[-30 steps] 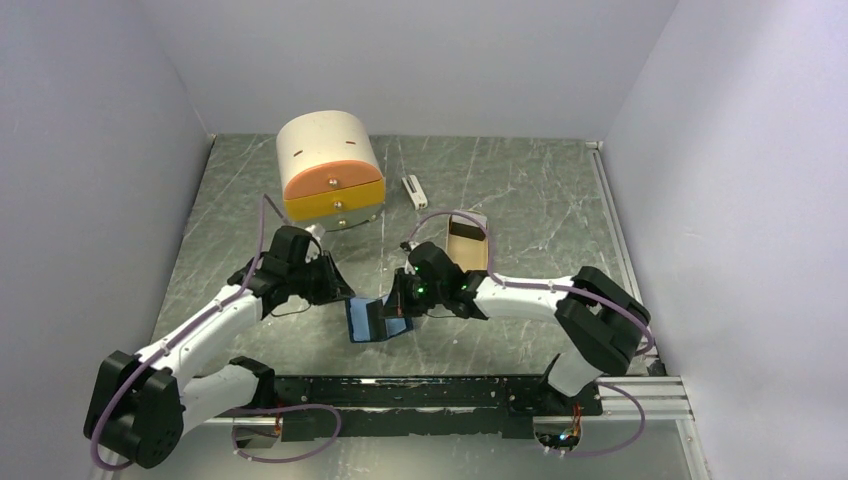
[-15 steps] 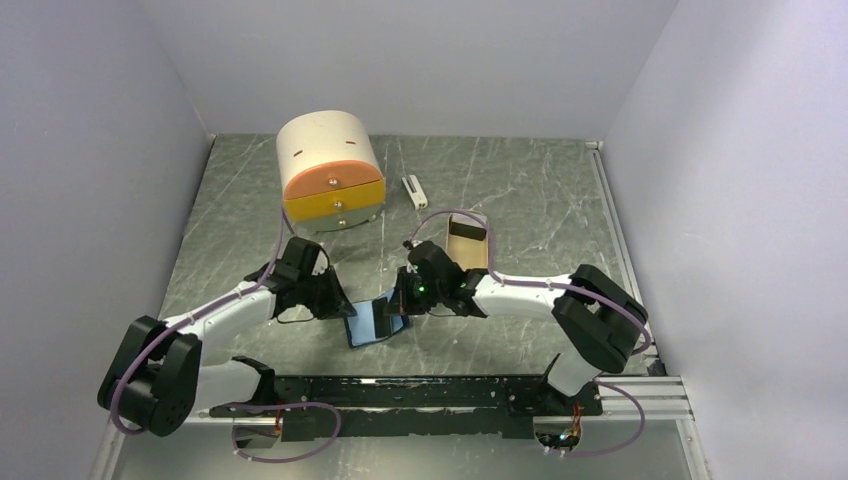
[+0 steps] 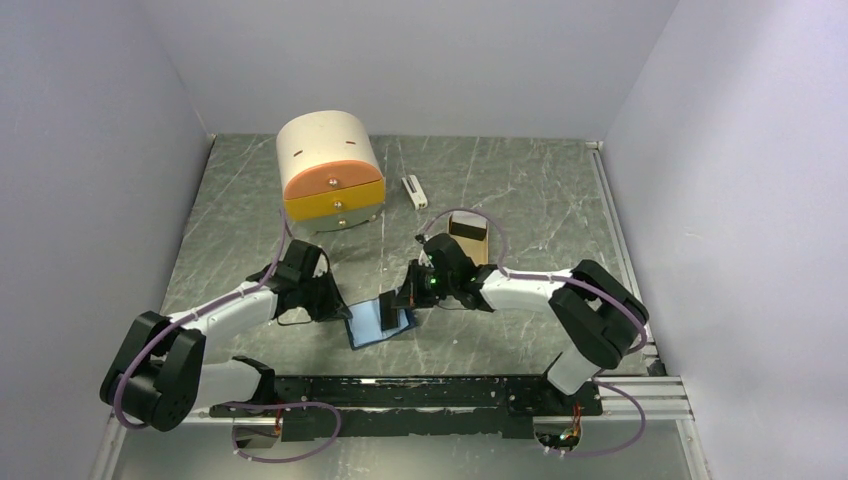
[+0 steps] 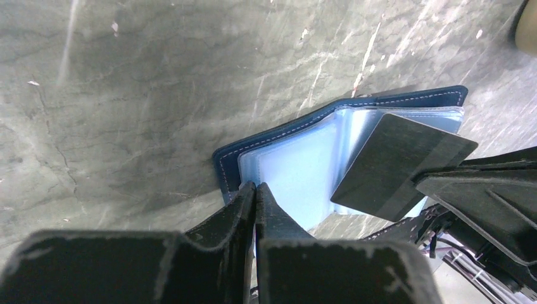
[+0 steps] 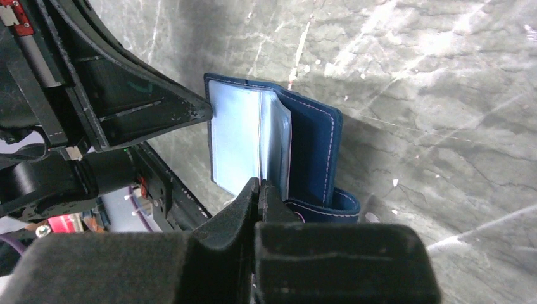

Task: Put the credit cards into the card holder
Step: Insert the credit card into the card holder.

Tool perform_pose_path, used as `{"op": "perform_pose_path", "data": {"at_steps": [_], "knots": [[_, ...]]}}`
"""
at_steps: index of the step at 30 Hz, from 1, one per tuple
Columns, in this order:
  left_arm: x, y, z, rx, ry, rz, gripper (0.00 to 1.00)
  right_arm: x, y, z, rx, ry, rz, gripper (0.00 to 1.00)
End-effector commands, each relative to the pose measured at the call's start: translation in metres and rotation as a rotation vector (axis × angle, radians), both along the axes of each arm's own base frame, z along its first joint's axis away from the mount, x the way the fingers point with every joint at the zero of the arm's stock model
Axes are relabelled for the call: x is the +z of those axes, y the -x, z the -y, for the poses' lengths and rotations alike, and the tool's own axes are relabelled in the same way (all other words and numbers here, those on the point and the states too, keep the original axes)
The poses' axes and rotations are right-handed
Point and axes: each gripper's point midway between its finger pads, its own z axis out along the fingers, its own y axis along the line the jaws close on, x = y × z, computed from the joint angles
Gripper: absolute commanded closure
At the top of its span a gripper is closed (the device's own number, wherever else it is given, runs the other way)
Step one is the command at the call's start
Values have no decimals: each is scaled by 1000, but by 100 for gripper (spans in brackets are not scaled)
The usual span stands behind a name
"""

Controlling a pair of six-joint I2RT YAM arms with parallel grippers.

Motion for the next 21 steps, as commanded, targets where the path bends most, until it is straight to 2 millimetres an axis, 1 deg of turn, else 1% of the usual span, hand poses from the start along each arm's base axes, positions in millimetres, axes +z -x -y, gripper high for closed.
{"op": "perform_pose_path", "data": {"at_steps": [1,8,16,21], "knots": [[-7,1,-6,4,-34,11,91,-10,6,-2,14,-34,-42,100],[-15,5,-6,-8,-38,-10,91,-19,8,-4,9,-51,-70,100],[-16,3,-7,-9,-51,-3,91,-27,6,-1,19,-38,-76,100],[-15,3,-7,-5,-51,-1,91,-31,11,-1,47,-26,-96,100]]}}
